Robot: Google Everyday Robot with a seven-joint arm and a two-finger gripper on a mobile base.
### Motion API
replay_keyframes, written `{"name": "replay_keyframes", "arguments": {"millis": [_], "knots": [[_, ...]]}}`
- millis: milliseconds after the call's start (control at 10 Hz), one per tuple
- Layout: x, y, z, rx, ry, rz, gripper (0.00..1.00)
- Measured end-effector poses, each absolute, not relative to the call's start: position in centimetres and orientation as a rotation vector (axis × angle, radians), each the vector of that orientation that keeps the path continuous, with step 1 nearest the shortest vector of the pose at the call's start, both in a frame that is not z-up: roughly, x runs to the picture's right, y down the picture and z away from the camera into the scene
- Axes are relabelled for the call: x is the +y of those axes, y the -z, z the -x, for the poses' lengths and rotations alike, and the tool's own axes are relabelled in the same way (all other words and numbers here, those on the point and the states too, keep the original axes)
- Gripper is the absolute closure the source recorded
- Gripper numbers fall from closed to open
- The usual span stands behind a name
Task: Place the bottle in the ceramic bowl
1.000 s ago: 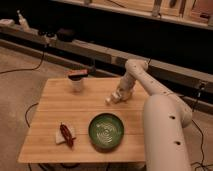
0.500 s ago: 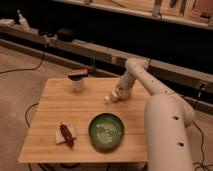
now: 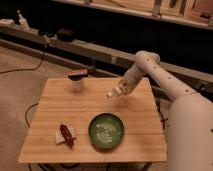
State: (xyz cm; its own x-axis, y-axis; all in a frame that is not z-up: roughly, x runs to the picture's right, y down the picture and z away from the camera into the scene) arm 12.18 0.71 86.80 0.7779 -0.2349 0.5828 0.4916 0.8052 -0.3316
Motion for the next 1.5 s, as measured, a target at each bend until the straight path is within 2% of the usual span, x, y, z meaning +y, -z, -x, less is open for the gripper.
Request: {"name": "replay_keyframes", "arguments": {"millis": [200,500,1000,1500], "knots": [[1.8,-82.7,-8.5,-0.609,0.561,0.507,1.0],[4.0,-78.5,-3.0,-0.631,0.781,0.546,1.0],[4.8,-77.7,-1.5,-0.633,0.835,0.561,1.0],[11.6,-76.3,1.4,-0.631,0.911,0.691,1.0]]}}
